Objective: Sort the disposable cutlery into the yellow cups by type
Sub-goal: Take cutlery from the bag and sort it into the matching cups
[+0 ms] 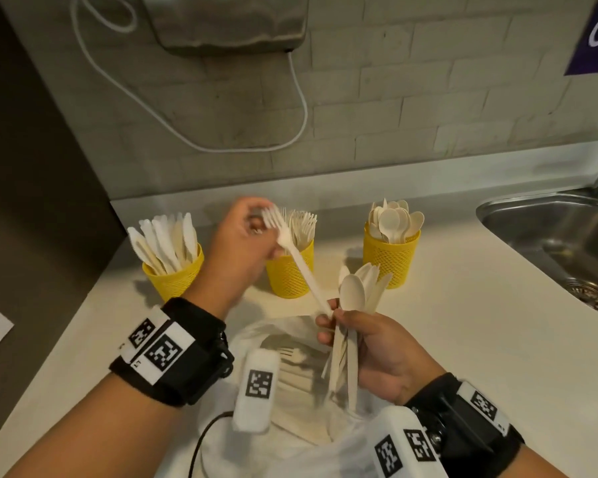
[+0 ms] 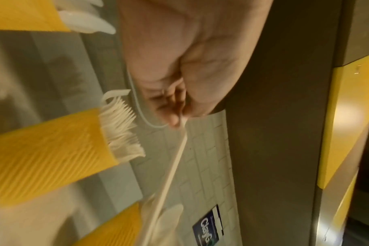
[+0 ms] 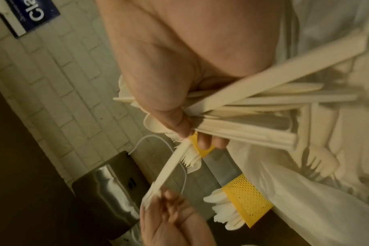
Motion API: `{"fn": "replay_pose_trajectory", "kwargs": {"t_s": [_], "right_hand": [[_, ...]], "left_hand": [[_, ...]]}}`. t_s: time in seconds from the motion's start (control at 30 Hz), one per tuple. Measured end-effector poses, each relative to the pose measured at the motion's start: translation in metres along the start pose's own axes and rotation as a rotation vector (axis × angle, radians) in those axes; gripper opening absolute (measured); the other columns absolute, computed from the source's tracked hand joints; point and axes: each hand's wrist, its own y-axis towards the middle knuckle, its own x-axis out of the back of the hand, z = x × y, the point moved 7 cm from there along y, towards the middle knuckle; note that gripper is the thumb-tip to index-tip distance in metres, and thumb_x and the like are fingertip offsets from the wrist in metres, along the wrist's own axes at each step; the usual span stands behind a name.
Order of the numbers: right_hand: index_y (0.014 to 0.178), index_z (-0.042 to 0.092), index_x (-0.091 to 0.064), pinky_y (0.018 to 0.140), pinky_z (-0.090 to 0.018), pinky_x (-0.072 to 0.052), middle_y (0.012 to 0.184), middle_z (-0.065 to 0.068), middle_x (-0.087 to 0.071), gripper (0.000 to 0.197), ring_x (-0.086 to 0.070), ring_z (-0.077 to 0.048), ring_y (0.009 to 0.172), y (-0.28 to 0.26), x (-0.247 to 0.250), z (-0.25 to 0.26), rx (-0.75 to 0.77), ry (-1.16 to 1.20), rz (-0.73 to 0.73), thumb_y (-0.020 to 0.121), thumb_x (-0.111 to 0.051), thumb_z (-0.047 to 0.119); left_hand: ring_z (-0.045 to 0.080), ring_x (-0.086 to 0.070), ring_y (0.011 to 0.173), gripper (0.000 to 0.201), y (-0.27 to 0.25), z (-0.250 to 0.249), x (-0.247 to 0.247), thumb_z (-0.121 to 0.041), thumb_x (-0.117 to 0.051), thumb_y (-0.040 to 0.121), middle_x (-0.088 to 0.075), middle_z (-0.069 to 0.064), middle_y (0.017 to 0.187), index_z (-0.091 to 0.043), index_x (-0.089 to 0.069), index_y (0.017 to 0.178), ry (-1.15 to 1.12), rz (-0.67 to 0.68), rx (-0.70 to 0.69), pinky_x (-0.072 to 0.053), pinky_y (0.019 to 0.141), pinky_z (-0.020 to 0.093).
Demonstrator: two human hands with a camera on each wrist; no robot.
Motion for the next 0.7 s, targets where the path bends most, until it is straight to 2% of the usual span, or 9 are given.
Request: {"fn": "replay_pose_trajectory", "kwargs": {"t_s": [0.07,0.17,0.23,0.3,0.43,0.53,0.6,0.63,0.7], "right_hand": [[0.095,0.006,-0.059,0.06,-0.031,-0.051,0.072,-0.013,-0.061,0.01,-0.056,-0.023,0.061,0.001,0.006,0.004,0.017,0.042,-0.018,0.089,-0.051,0.004],[0.097,0.006,-0.057,0.055,-0.028,-0.051,0.067,-0.011,-0.056,0.012,-0.052,-0.02,0.057,-0.002,0.008,0.007,0.032,0.075,-0.001,0.086,-0.052,0.004],[0.096,0.006,-0.058,0.058,-0.029,-0.05,0.065,-0.01,-0.055,0.016,-0.052,-0.02,0.056,-0.004,0.005,0.007,0.036,0.053,0.029,0.08,-0.055,0.005],[0.095,0.005,-0.06,0.062,-0.031,-0.049,0.065,-0.011,-0.055,0.017,-0.053,-0.021,0.056,-0.006,0.002,0.005,0.028,0.03,0.067,0.078,-0.057,0.004],[0.088,0.006,-0.067,0.062,-0.034,-0.051,0.065,-0.012,-0.055,0.014,-0.054,-0.022,0.056,-0.008,-0.001,0.001,0.001,-0.024,0.137,0.077,-0.061,0.0],[0.089,0.007,-0.067,0.058,-0.03,-0.049,0.063,-0.01,-0.054,0.021,-0.052,-0.019,0.053,-0.009,-0.004,0.0,-0.003,-0.111,0.165,0.071,-0.061,0.001],[0.093,0.006,-0.065,0.057,-0.03,-0.049,0.063,-0.009,-0.054,0.024,-0.052,-0.018,0.054,-0.009,-0.007,0.0,0.009,-0.186,0.175,0.07,-0.06,0.001],[0.095,0.006,-0.063,0.056,-0.029,-0.049,0.063,-0.009,-0.054,0.025,-0.052,-0.018,0.054,-0.009,-0.009,0.0,0.019,-0.221,0.178,0.07,-0.059,0.001],[0.097,0.004,-0.062,0.057,-0.028,-0.05,0.064,-0.009,-0.057,0.025,-0.053,-0.019,0.056,-0.007,-0.013,-0.002,0.035,-0.277,0.186,0.072,-0.058,0.0]], "left_hand": [[0.015,-0.065,0.081,0.034,0.008,-0.025,0.023,-0.004,-0.057,0.087,-0.062,-0.005,0.096,-0.038,-0.054,0.095,0.089,-0.21,-0.259,-0.055,0.07,0.029],[0.013,-0.061,0.089,0.025,0.017,-0.04,0.026,-0.012,-0.056,0.09,-0.062,-0.004,0.103,-0.028,-0.054,0.109,0.354,-0.322,-0.476,-0.05,0.08,0.024],[0.016,-0.06,0.093,0.026,0.031,-0.029,0.017,-0.012,-0.054,0.091,-0.062,0.004,0.109,-0.017,-0.056,0.117,0.478,-0.297,-0.463,-0.049,0.082,0.027],[0.021,-0.059,0.099,0.028,0.044,-0.008,0.006,-0.011,-0.052,0.092,-0.062,0.01,0.113,-0.013,-0.056,0.12,0.601,-0.198,-0.397,-0.049,0.085,0.031],[0.031,-0.052,0.112,0.03,0.05,0.029,-0.01,-0.015,-0.048,0.094,-0.06,0.01,0.121,-0.015,-0.06,0.121,0.899,0.024,-0.306,-0.041,0.095,0.04],[0.031,-0.033,0.126,0.029,0.041,0.019,-0.007,-0.018,-0.052,0.091,-0.049,0.008,0.135,-0.019,-0.066,0.117,1.063,-0.013,-0.293,-0.029,0.105,0.043],[0.029,-0.03,0.129,0.033,0.025,-0.007,-0.007,-0.013,-0.054,0.087,-0.044,0.007,0.138,-0.019,-0.064,0.118,1.01,-0.086,-0.396,-0.026,0.108,0.04],[0.025,-0.033,0.128,0.035,0.017,-0.018,-0.009,-0.011,-0.055,0.086,-0.046,0.005,0.135,-0.02,-0.063,0.119,0.899,-0.056,-0.4,-0.027,0.106,0.034],[0.014,-0.047,0.118,0.037,0.004,-0.018,-0.025,-0.012,-0.058,0.086,-0.053,-0.003,0.124,-0.031,-0.06,0.118,0.615,0.221,-0.169,-0.037,0.099,0.027]]}}
